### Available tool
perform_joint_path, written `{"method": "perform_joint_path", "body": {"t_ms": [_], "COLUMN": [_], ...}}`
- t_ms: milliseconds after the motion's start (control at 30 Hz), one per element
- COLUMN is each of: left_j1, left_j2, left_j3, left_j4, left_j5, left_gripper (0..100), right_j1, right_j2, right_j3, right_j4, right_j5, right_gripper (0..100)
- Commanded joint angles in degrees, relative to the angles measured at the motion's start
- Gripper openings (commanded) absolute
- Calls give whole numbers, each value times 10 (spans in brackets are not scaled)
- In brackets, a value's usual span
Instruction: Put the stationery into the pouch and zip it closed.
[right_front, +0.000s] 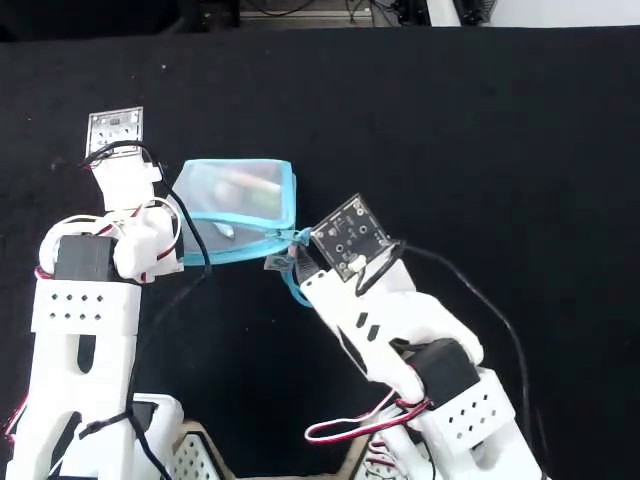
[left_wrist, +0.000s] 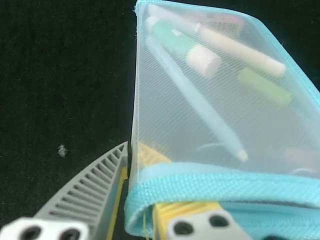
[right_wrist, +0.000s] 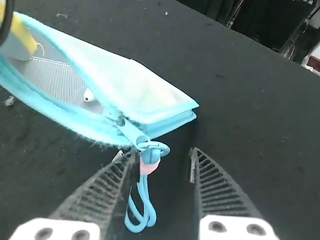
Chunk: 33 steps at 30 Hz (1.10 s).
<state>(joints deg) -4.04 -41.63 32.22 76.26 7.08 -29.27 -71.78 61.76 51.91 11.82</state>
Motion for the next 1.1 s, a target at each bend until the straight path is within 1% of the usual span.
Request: {"method": "perform_joint_path", "body": {"t_ms": [0,133,233,367,467,833,1067], "left_j1": [-9,-9,-10,-52,-80,-72,-71], "left_j2": [4,4,4,4,4,7,5], "left_j3": [-2,-3,-3,-8,-10,-7,-5], "left_j4": [0,0,0,-9,-13,-13,-13], "left_j5": [1,1,1,-4,-26,-27,-26], "left_gripper": [33,33,33,33,33,33,33], "right_j1": [-15,-61,-76,-76,-76,-78,-79], "right_j2": [-3,-3,-3,-3,-3,-3,-3], "right_j3": [-3,-1,17,30,31,34,95], "right_j4": [1,4,2,1,1,-8,-109], "right_j5": [2,2,2,2,2,-4,-4], "right_gripper": [157,161,216,296,325,328,327]}}
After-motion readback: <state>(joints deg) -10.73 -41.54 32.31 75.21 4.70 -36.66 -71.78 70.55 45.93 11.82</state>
